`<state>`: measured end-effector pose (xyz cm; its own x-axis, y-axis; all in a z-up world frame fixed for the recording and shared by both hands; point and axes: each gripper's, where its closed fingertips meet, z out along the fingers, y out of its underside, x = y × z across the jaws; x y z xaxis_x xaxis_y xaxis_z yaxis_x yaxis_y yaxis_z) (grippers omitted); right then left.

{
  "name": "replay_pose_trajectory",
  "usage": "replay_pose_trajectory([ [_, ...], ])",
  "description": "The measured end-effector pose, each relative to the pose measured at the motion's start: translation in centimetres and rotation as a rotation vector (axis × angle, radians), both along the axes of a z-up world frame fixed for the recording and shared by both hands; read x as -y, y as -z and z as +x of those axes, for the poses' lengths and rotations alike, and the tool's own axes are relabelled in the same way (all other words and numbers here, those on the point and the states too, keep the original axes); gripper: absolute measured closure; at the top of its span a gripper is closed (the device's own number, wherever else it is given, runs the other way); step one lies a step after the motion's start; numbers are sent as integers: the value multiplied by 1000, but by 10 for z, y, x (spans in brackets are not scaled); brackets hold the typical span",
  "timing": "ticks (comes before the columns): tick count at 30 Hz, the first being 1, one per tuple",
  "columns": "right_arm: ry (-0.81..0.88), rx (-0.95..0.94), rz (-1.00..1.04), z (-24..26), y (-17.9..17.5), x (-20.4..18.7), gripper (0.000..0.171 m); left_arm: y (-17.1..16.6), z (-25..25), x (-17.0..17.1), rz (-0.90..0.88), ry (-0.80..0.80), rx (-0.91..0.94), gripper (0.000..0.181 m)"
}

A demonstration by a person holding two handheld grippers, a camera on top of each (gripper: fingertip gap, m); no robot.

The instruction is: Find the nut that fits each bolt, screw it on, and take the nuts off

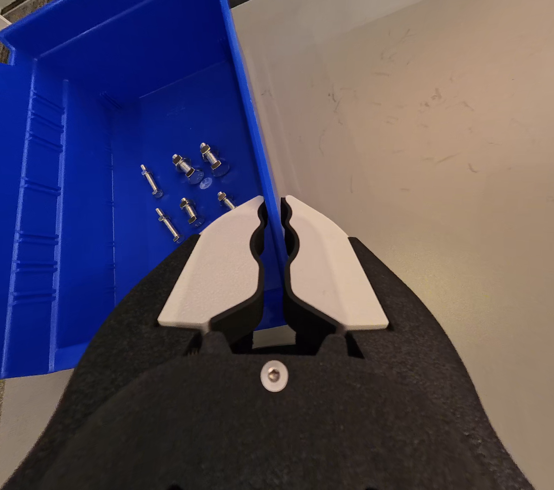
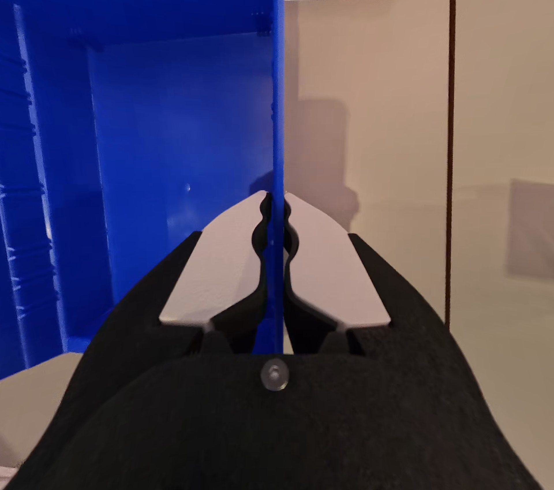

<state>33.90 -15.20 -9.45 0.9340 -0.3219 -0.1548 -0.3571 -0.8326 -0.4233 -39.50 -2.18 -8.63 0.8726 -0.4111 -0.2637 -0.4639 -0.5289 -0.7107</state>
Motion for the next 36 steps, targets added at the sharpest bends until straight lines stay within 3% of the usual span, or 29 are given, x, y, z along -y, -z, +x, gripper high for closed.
replay_pose_trajectory([
  [8, -224, -3, -9, -35, 0, -11, 166, 0, 0, 0, 7, 1, 3, 173],
  [11, -206, -60, -13, -40, 0, -9, 166, 1, 0, 0, 8, 0, -1, 173],
  [24, -191, 60, -25, -19, -1, -4, 166, 2, 0, 0, 11, 8, -26, 172],
  [36, -173, 5, -50, -23, 4, 3, 166, 2, -1, -1, 10, 6, -21, 173],
])
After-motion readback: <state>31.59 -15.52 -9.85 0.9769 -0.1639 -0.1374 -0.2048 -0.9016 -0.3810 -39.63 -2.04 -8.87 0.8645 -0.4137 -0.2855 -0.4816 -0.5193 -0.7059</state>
